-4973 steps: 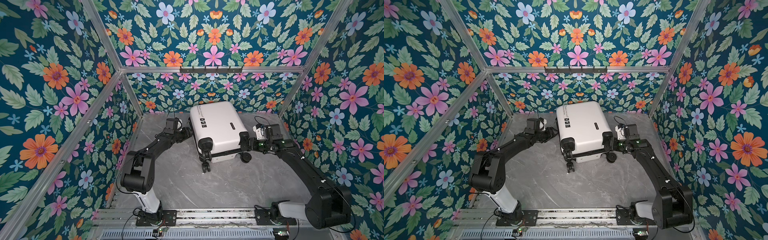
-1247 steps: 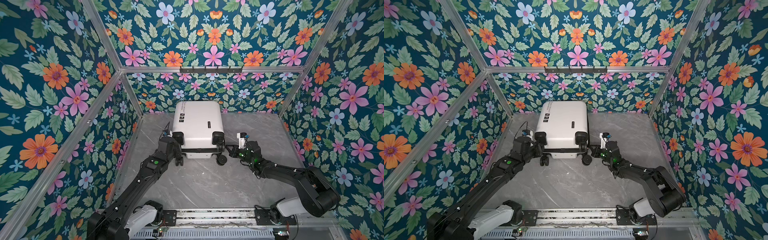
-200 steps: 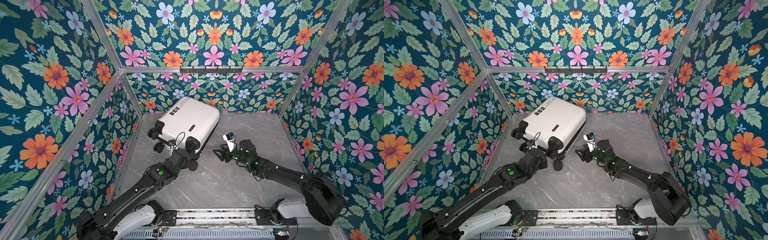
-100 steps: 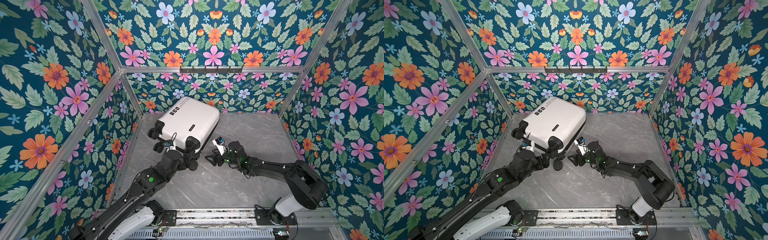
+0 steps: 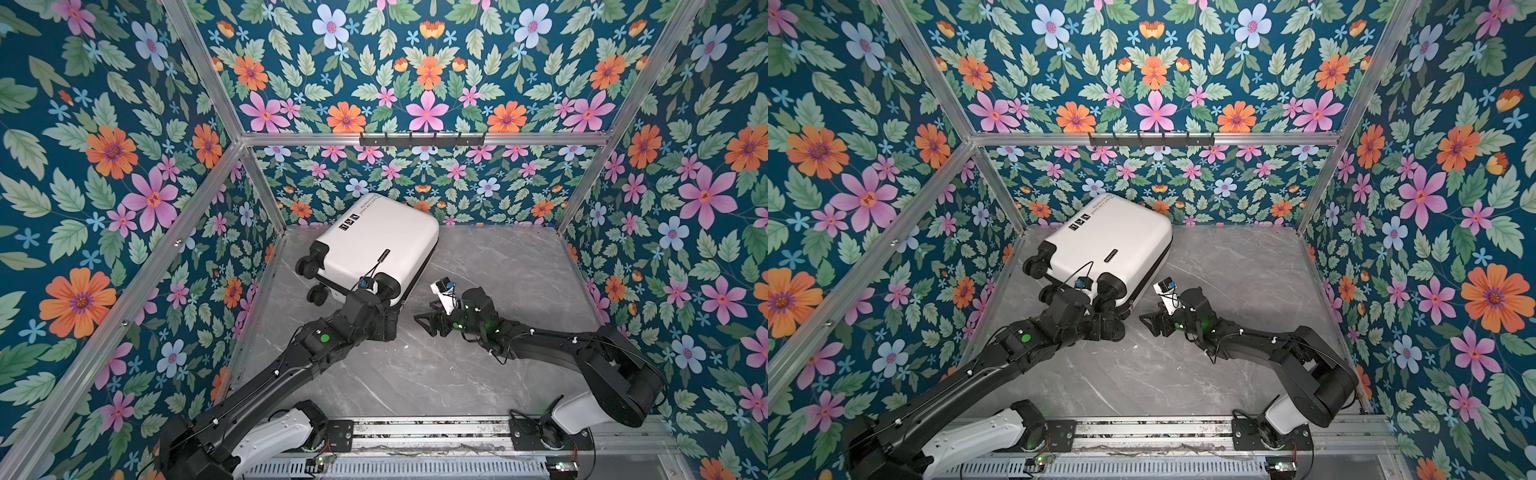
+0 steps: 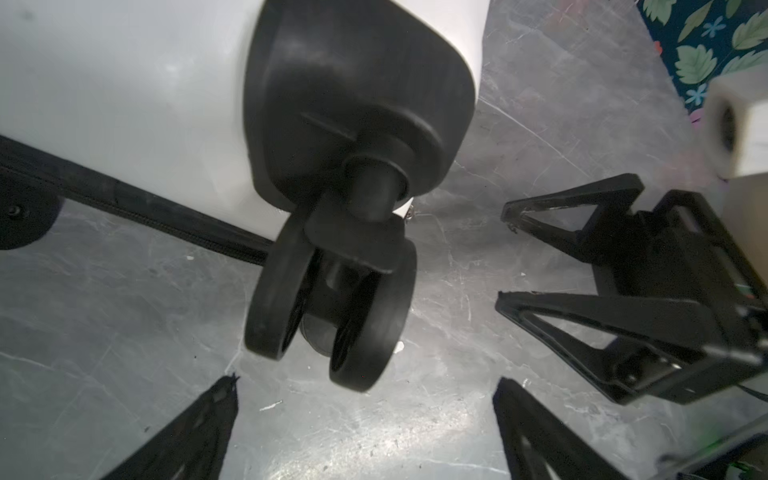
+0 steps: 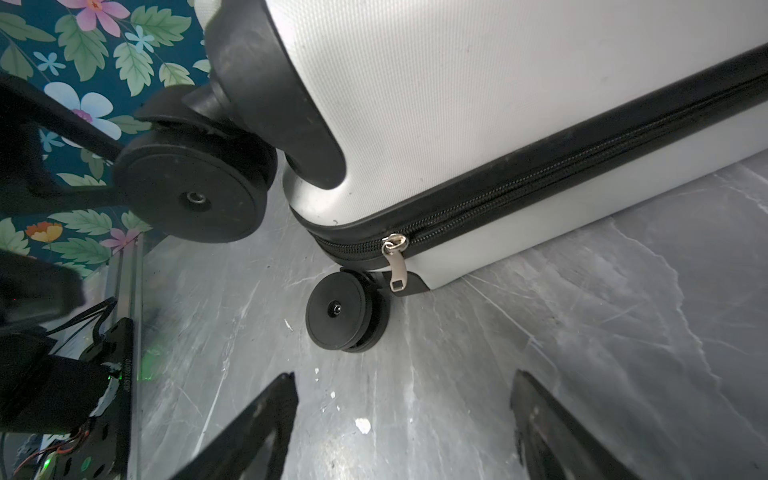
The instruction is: Pack the luggage
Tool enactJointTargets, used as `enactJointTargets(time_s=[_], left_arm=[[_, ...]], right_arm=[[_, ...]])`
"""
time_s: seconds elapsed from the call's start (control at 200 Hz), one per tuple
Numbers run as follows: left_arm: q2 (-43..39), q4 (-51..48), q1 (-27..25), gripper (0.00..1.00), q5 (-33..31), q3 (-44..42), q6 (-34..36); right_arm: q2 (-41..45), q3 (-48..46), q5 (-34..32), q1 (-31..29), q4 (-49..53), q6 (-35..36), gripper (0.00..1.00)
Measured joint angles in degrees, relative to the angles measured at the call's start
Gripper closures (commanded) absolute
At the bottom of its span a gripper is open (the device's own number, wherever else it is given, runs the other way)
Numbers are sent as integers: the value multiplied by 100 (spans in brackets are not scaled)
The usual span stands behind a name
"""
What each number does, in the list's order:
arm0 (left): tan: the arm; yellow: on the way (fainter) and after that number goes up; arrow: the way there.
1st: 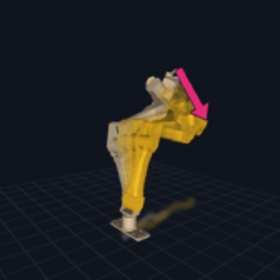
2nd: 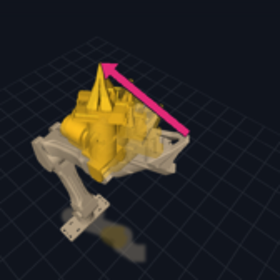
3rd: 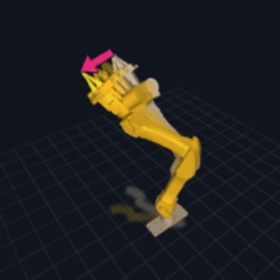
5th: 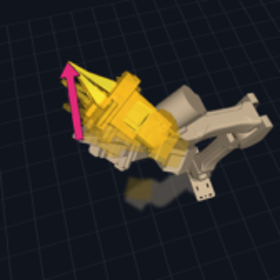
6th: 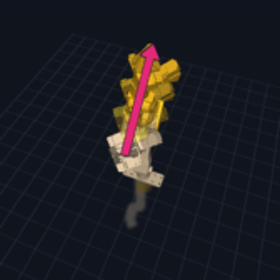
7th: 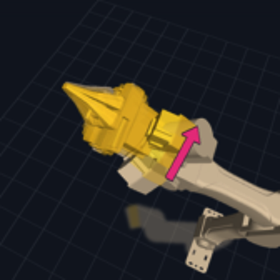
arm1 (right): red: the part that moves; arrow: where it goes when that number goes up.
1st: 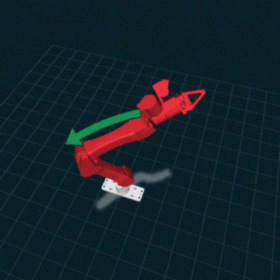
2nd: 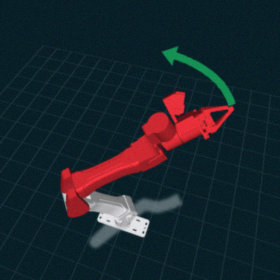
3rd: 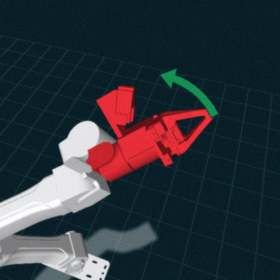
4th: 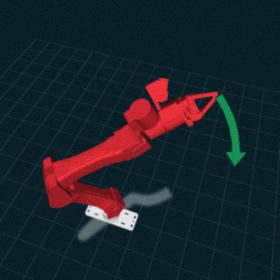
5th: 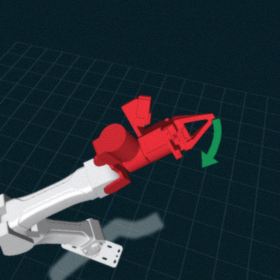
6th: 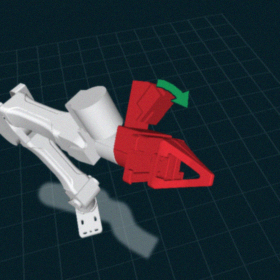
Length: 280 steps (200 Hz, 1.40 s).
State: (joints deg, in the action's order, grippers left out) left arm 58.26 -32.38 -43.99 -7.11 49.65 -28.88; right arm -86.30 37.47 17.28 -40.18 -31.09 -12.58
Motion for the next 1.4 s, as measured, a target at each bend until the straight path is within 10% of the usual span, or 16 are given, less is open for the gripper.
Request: enactJointTargets(time_s=[0.56,0.91,1.21,1.4], left_arm=[[1132,168,114,14,-138,581,804],[1329,365,138,47,-162,544,822],[1368,446,111,100,66,481,925],[1237,402,118,100,-26,514,925]], right_arm=[[46,-4,-39,0,-94,-98,18],[-76,96,28,0,-138,-96,29],[-662,411,201,2,-234,-87,38],[-1012,509,269,0,-540,-90,45]])
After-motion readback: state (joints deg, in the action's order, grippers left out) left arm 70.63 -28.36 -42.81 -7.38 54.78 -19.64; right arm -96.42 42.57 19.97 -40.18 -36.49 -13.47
